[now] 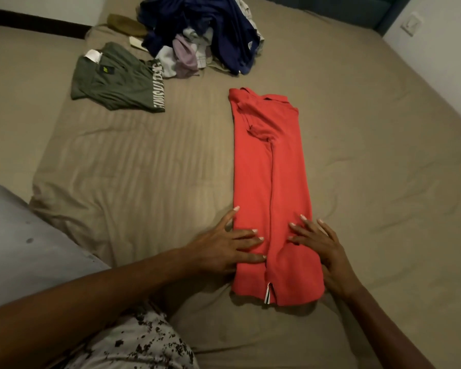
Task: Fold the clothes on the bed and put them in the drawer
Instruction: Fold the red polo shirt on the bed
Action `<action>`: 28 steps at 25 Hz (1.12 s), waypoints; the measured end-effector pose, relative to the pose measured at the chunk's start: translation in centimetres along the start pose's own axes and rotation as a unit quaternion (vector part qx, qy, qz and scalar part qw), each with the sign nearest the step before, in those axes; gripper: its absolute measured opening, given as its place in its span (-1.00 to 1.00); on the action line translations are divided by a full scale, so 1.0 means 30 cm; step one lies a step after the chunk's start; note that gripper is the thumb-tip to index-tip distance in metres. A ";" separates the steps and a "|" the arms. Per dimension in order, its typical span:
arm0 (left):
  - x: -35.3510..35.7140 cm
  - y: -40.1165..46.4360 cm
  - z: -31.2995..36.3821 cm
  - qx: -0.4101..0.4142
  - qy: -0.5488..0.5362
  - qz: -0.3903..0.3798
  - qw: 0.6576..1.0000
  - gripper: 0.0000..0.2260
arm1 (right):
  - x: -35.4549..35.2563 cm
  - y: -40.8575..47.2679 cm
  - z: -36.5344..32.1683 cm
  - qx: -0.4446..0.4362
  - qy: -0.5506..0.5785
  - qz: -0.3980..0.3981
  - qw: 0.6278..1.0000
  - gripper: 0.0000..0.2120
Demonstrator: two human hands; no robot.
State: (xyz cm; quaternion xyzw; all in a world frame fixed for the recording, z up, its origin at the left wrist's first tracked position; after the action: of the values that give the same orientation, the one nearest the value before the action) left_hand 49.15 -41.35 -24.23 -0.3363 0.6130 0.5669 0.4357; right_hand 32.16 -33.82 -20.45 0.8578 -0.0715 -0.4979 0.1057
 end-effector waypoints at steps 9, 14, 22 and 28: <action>0.112 0.049 -0.631 -0.584 -0.634 0.043 0.505 -0.35 | 0.068 0.399 0.452 0.475 0.434 0.136 0.753 -0.59; 0.212 0.021 -0.617 -0.539 -0.640 0.054 0.545 -0.74 | 0.107 0.238 0.467 0.499 0.431 0.174 0.731 -0.68; 0.127 -0.194 -0.383 -0.525 -0.660 -0.021 0.537 -0.73 | 0.191 -0.019 0.176 0.516 0.451 0.177 0.706 -0.74; 0.050 -0.377 -0.241 -0.520 -0.633 -0.091 0.566 -0.70 | 0.318 -0.208 -0.088 0.547 0.488 0.176 0.657 -0.75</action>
State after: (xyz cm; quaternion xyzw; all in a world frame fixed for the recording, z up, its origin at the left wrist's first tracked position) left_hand 57.71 -49.85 -30.33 -0.1141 -0.2538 0.8133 0.5109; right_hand 39.29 -29.66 -28.76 0.8515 -0.4192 0.1492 -0.2774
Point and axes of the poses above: each hand's wrist, its own y-axis towards the middle knuckle, its own x-axis out of the palm, z = x × y, the point moved 10 cm from there along y, towards the middle knuckle, and after that the axes turned 4 degrees about z, right-handed, at the moved point
